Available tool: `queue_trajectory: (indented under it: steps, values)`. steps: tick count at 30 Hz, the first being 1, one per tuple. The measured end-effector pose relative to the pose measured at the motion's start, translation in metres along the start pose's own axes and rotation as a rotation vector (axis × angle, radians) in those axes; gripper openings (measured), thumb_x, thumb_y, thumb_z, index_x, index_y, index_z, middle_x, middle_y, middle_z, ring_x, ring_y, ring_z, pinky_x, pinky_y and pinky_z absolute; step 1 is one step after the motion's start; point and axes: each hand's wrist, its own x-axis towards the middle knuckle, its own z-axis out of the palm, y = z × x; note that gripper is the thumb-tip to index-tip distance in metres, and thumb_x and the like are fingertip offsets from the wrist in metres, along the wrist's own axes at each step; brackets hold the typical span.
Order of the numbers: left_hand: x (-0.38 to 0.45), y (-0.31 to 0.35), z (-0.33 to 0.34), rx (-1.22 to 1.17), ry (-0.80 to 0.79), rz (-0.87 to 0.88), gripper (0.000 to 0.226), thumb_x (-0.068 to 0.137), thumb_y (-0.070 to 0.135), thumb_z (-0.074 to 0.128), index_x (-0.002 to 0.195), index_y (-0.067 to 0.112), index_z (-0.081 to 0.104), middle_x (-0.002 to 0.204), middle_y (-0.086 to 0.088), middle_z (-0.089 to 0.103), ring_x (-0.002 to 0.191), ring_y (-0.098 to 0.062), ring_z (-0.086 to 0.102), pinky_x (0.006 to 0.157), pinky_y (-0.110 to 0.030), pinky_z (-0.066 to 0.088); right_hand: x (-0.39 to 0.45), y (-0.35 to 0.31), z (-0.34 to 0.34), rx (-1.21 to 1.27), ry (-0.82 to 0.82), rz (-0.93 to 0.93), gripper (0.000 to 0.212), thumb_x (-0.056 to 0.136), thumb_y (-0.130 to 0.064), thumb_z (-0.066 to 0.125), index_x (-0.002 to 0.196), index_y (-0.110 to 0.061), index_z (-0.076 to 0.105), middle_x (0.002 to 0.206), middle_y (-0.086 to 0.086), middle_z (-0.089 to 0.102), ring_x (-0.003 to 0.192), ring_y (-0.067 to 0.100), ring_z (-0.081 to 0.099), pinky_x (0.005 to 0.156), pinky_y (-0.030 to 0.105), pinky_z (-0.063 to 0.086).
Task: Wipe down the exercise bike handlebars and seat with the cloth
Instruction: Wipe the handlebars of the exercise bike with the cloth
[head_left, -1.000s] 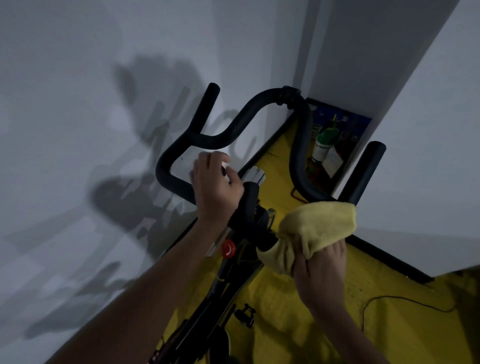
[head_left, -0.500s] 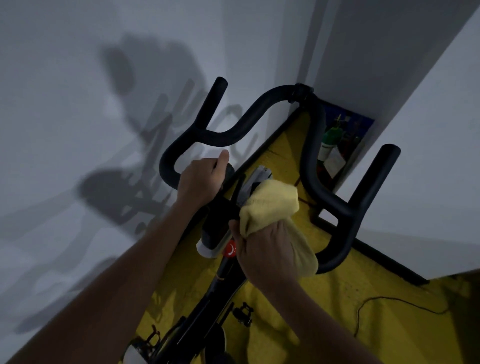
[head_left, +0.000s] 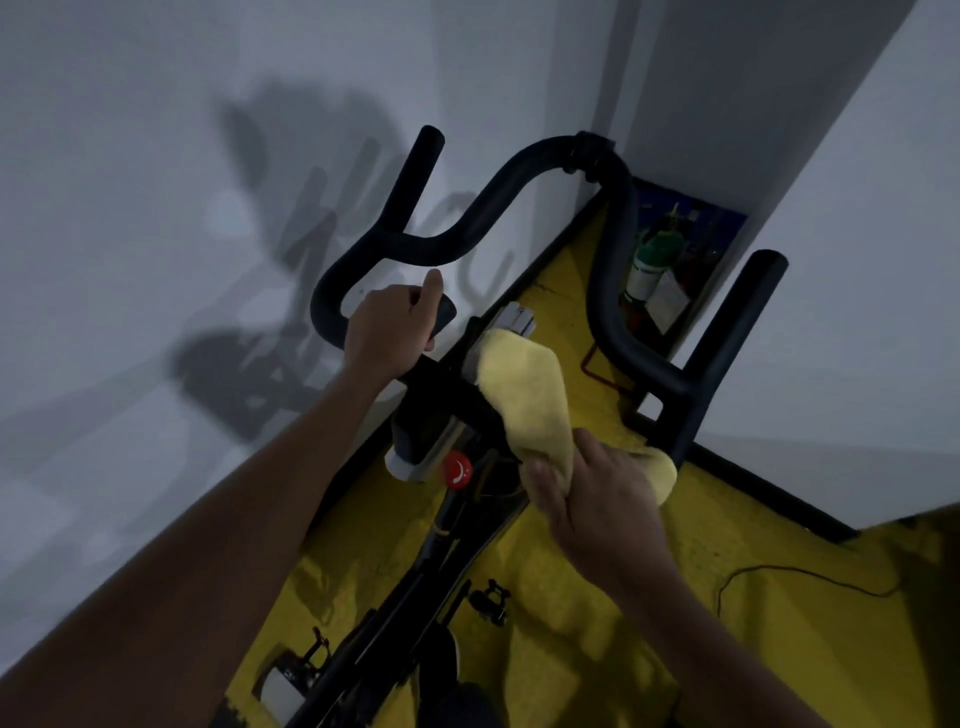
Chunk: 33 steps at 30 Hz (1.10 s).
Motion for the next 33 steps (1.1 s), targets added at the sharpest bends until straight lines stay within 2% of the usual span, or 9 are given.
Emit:
queue_trajectory:
  steps: [5, 9, 12, 16, 19, 23, 27, 30, 33]
  values:
    - [0.003, 0.001, 0.003, 0.003, 0.025, 0.004, 0.078, 0.099, 0.06, 0.02, 0.049, 0.014, 0.059, 0.048, 0.005, 0.065, 0.047, -0.003, 0.059, 0.064, -0.024, 0.038, -0.002, 0.005, -0.004, 0.005, 0.005, 0.062, 0.048, 0.104, -0.062, 0.023, 0.108, -0.028, 0.057, 0.09, -0.013, 0.058, 0.081, 0.005, 0.053, 0.081, 0.037, 0.047]
    - [0.004, 0.001, 0.005, -0.005, 0.038, -0.016, 0.076, 0.097, 0.061, 0.023, 0.047, 0.016, 0.056, 0.046, 0.01, 0.063, 0.049, -0.003, 0.059, 0.059, -0.024, 0.034, 0.009, -0.04, 0.013, 0.011, 0.042, 0.038, 0.059, 0.104, -0.062, 0.025, 0.135, -0.018, 0.05, 0.133, 0.006, 0.055, 0.117, 0.022, 0.052, 0.101, 0.045, 0.044]
    - [0.004, 0.0, 0.004, 0.022, 0.082, -0.012, 0.068, 0.098, 0.062, 0.026, 0.045, 0.025, 0.047, 0.044, 0.006, 0.056, 0.048, -0.009, 0.053, 0.053, -0.024, 0.028, 0.027, -0.068, 0.021, -0.014, 0.065, 0.039, 0.06, 0.104, -0.061, 0.018, 0.143, -0.023, 0.045, 0.159, 0.021, 0.028, 0.137, 0.034, 0.038, 0.107, 0.048, 0.034]
    - [0.007, -0.002, 0.001, 0.025, 0.065, -0.012, 0.063, 0.098, 0.064, 0.027, 0.048, 0.029, 0.044, 0.046, 0.007, 0.049, 0.052, -0.006, 0.049, 0.052, -0.024, 0.027, 0.041, -0.076, 0.024, 0.047, 0.088, 0.085, 0.053, 0.106, -0.058, 0.013, 0.152, -0.039, 0.03, 0.166, 0.019, 0.008, 0.143, 0.033, 0.028, 0.112, 0.048, 0.03]
    - [0.003, -0.001, 0.001, -0.01, 0.079, -0.006, 0.066, 0.096, 0.064, 0.028, 0.045, 0.026, 0.042, 0.042, 0.006, 0.047, 0.051, -0.007, 0.05, 0.052, -0.027, 0.028, 0.033, -0.064, 0.021, -0.03, 0.077, 0.053, 0.049, 0.107, -0.056, 0.018, 0.151, -0.039, 0.031, 0.16, 0.018, 0.028, 0.135, 0.033, 0.043, 0.107, 0.046, 0.04]
    - [0.001, -0.001, 0.001, 0.005, 0.049, -0.008, 0.071, 0.099, 0.061, 0.024, 0.049, 0.019, 0.053, 0.046, 0.002, 0.059, 0.051, -0.007, 0.057, 0.058, -0.027, 0.034, 0.003, -0.018, 0.006, -0.036, 0.059, 0.013, 0.049, 0.107, -0.055, 0.025, 0.15, -0.035, 0.038, 0.121, 0.0, 0.06, 0.099, 0.017, 0.058, 0.083, 0.034, 0.046]
    - [0.0, -0.002, 0.001, -0.011, -0.001, -0.018, 0.079, 0.099, 0.061, 0.02, 0.05, 0.015, 0.06, 0.051, 0.005, 0.066, 0.048, -0.004, 0.059, 0.067, -0.029, 0.041, -0.014, 0.04, -0.014, -0.072, 0.026, -0.143, 0.048, 0.107, -0.048, 0.028, 0.128, -0.019, 0.06, 0.096, -0.001, 0.063, 0.09, 0.017, 0.053, 0.09, 0.044, 0.045]
    - [-0.001, 0.0, 0.001, -0.002, 0.004, -0.01, 0.079, 0.1, 0.06, 0.02, 0.049, 0.014, 0.06, 0.05, 0.006, 0.065, 0.046, -0.004, 0.059, 0.07, -0.029, 0.041, -0.007, 0.077, -0.028, -0.13, -0.023, -0.19, 0.051, 0.108, -0.049, 0.022, 0.131, -0.022, 0.058, 0.119, 0.001, 0.061, 0.117, 0.019, 0.049, 0.112, 0.041, 0.03]
    - [-0.001, 0.002, 0.001, 0.013, 0.009, -0.007, 0.079, 0.101, 0.058, 0.02, 0.05, 0.013, 0.06, 0.049, 0.008, 0.065, 0.047, -0.002, 0.059, 0.073, -0.031, 0.041, 0.008, 0.1, -0.031, -0.009, 0.007, -0.161, 0.047, 0.108, -0.045, 0.027, 0.132, -0.026, 0.062, 0.158, -0.007, 0.036, 0.15, 0.016, 0.023, 0.122, 0.043, 0.016]
